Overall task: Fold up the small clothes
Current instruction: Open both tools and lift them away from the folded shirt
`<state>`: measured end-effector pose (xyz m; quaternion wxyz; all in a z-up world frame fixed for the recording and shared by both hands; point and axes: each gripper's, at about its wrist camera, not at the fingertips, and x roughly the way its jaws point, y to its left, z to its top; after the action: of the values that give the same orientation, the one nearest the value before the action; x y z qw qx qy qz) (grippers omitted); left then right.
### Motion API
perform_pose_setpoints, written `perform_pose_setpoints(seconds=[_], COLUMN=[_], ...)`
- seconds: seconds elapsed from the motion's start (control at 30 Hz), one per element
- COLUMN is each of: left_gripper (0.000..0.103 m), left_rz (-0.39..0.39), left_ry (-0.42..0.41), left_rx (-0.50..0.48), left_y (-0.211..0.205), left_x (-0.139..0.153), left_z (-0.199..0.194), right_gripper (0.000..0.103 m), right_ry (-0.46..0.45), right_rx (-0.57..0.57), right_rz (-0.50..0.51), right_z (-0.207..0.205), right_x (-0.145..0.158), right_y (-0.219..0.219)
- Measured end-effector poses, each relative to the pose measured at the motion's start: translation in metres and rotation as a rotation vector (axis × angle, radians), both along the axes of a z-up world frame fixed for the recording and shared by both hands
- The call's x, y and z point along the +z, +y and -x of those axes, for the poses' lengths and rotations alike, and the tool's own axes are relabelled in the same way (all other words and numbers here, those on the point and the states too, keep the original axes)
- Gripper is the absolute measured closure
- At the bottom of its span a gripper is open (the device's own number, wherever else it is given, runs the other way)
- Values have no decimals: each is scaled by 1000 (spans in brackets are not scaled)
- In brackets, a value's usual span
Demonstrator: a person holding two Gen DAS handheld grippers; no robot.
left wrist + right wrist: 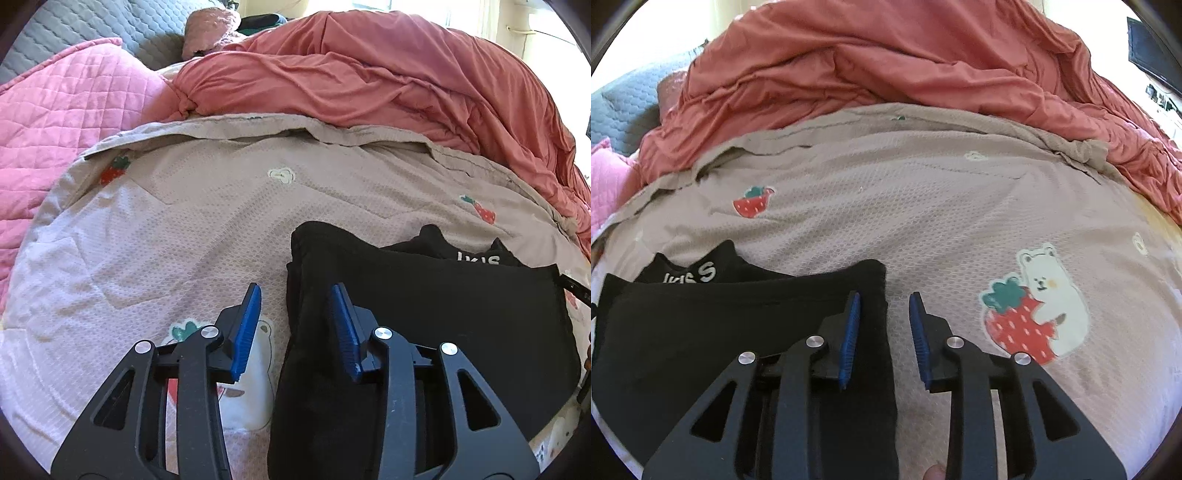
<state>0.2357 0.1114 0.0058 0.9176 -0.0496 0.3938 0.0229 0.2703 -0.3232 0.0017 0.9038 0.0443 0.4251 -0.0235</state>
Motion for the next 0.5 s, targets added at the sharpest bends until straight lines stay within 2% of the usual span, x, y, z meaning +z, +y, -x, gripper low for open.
perform_pose_setpoints(seconds=[0.07,0.13,0.23,0.4,0.5], left_gripper=[67,64,58,39,37], left_rz=[0,-2,-3,-16,-40], left_ry=[-13,-21,-41,-61,-43], left_rx=[1,3,-1,-29,-50], left_y=[0,-1,-4,-20,-34], left_x=[6,11,20,28,24], left_z=[6,10,18,34,40], right_gripper=[75,66,65,61,56], right_ry=[-18,-34,-57,-73,-74], right_rx=[18,35,74,159,209], right_rz=[-13,-11,-20,-32,-21], right_z=[11,19,37,70,85], right_x=[7,14,22,29,29], right_y=[-1,1,5,23,36])
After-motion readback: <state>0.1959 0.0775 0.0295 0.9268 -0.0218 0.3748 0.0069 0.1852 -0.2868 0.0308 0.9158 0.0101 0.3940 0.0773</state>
